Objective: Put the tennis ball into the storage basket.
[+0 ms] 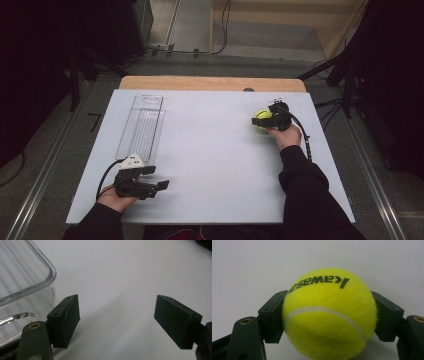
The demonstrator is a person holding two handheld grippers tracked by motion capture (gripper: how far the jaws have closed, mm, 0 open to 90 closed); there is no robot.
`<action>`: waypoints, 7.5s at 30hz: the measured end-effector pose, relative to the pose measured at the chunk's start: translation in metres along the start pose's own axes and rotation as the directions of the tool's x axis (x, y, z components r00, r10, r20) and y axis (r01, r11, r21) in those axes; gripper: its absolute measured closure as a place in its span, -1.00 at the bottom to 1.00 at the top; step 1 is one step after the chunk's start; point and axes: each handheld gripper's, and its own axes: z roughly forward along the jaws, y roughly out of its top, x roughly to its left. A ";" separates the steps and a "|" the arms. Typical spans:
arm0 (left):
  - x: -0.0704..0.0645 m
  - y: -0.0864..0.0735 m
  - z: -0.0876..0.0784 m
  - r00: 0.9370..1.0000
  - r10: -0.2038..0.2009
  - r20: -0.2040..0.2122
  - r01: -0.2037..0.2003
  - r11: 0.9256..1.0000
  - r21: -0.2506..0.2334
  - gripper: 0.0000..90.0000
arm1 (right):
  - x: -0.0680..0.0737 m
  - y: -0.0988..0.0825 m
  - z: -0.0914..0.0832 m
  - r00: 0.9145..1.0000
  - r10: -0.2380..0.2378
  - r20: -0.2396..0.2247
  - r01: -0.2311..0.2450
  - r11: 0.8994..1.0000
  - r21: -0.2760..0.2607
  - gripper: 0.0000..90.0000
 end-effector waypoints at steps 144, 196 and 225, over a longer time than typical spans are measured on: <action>0.001 0.000 -0.002 1.000 -0.002 -0.006 0.002 1.000 -0.009 -0.53 | 0.133 -0.007 -0.018 0.903 -0.302 -0.305 0.315 0.949 -0.008 -0.49; 0.002 0.000 -0.002 1.000 -0.005 -0.004 0.005 1.000 -0.012 -0.53 | 0.181 0.007 0.000 0.867 -0.330 -0.373 0.345 0.938 -0.029 -0.49; 0.002 0.000 -0.001 1.000 -0.010 -0.003 0.010 1.000 -0.008 -0.53 | 0.206 0.026 0.010 0.846 -0.340 -0.410 0.355 0.934 -0.041 -0.49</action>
